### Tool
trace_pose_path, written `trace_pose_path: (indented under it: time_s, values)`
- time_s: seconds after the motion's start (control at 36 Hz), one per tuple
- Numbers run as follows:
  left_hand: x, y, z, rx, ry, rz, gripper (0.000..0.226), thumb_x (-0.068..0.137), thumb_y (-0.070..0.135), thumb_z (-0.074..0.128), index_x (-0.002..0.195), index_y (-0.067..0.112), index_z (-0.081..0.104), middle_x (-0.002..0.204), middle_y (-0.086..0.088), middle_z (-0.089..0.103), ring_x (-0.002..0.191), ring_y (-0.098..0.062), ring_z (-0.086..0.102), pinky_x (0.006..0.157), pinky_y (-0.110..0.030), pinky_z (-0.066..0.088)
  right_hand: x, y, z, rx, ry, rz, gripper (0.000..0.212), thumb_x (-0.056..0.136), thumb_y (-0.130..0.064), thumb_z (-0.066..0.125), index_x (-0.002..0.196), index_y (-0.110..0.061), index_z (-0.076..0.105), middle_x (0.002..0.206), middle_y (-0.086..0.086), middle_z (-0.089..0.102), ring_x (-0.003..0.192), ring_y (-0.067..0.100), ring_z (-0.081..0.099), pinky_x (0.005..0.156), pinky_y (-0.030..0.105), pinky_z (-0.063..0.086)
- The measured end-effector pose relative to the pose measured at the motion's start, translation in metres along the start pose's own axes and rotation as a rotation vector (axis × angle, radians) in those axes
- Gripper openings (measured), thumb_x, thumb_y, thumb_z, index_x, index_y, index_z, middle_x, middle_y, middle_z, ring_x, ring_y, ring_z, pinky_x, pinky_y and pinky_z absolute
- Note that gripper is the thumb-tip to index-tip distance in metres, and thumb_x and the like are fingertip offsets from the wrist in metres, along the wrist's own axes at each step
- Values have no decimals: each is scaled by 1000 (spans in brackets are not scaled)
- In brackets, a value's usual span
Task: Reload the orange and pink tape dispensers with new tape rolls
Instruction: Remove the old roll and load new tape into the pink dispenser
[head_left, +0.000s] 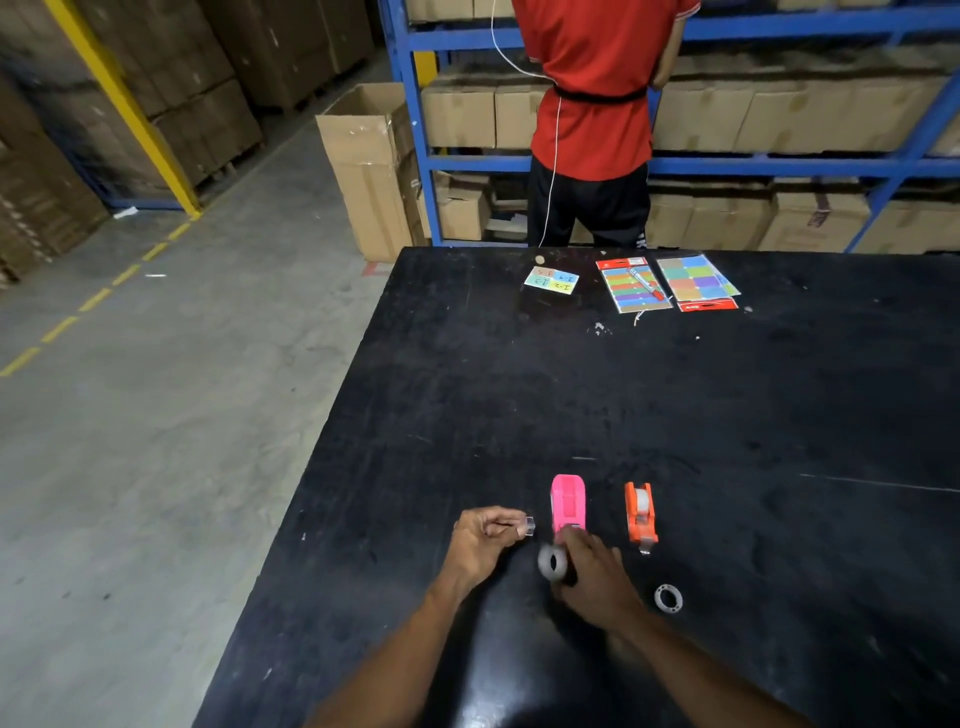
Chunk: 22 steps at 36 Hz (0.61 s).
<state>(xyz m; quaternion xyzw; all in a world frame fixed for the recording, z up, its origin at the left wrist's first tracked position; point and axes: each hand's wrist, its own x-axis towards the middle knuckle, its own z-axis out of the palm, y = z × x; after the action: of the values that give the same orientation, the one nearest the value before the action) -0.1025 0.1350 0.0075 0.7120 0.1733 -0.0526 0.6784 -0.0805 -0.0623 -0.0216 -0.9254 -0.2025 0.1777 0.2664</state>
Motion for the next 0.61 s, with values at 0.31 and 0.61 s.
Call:
trace_pose_path:
  time_s: [0.31, 0.61]
  values:
    - [2, 8, 17, -6, 13, 64, 18, 78, -1, 75, 96, -5, 73, 90, -17, 76, 74, -8, 71, 68, -14, 54, -4, 0, -63, 443, -148, 64, 31, 71, -21, 78, 94, -27, 59, 78, -3, 61, 66, 5, 57, 66, 27, 49]
    - [-10, 20, 35, 9, -115, 57, 14, 79, 11, 77, 93, 14, 78, 85, -26, 69, 77, -17, 65, 72, -20, 54, -9, -7, -80, 515, -153, 63, 22, 79, -25, 81, 101, -24, 74, 100, -3, 65, 82, 4, 65, 77, 15, 49]
